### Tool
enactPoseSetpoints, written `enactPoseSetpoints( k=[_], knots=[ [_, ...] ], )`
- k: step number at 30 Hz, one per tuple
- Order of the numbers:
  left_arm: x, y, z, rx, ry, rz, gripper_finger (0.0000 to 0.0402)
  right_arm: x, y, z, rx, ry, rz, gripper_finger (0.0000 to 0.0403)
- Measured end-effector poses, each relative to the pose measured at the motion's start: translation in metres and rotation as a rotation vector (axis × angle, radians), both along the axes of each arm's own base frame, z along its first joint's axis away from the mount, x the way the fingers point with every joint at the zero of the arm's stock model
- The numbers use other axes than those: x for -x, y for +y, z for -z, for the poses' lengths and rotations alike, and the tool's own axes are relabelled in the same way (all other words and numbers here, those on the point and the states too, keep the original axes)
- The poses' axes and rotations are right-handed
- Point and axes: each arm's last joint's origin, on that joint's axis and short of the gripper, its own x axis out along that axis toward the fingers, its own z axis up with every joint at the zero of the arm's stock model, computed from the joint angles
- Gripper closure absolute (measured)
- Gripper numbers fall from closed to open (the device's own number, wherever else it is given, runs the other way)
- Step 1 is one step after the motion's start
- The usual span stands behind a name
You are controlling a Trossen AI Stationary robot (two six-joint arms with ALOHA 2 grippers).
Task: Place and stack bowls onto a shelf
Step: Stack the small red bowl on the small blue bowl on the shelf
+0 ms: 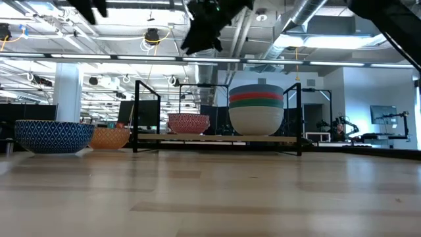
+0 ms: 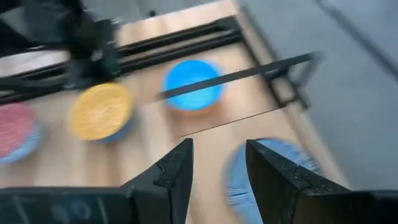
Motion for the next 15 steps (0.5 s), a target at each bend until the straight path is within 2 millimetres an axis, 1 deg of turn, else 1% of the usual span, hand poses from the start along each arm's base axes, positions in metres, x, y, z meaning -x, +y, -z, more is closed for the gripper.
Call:
enactPoseSetpoints(
  k=[2, 4, 7, 9, 10, 11, 13, 15],
  knots=[
    [0.012, -0.014, 0.000, 0.000, 0.009, 0.018, 0.0239, -0.008, 0.029, 0.006, -0.031, 0.042, -0.026, 0.0232],
    [0.024, -0.030, 0.001, 0.004, 0.000, 0.043, 0.0239, -0.022, 0.060, 0.020, -0.045, 0.072, -0.060, 0.0232],
    [0.046, -0.050, -0.001, -0.001, -0.045, 0.090, 0.0239, -0.032, 0.107, 0.044, -0.075, 0.152, -0.117, 0.0232],
    [0.059, -0.060, -0.003, -0.008, -0.088, 0.127, 0.0239, -0.043, 0.138, 0.053, -0.090, 0.092, -0.158, 0.0232],
    [0.064, -0.064, -0.004, -0.010, -0.112, 0.155, 0.0239, -0.045, 0.154, 0.056, -0.090, 0.083, -0.187, 0.0232],
    [0.070, -0.066, -0.006, -0.013, -0.132, 0.181, 0.0239, -0.047, 0.170, 0.059, -0.086, 0.069, -0.221, 0.0232],
    [0.077, -0.068, -0.008, -0.011, -0.144, 0.230, 0.0239, -0.053, 0.201, 0.060, -0.056, -0.031, -0.306, 0.0232],
    [0.081, -0.070, -0.009, -0.019, -0.123, 0.281, 0.0239, -0.055, 0.225, 0.064, -0.015, -0.114, -0.385, 0.0232]
  ],
)
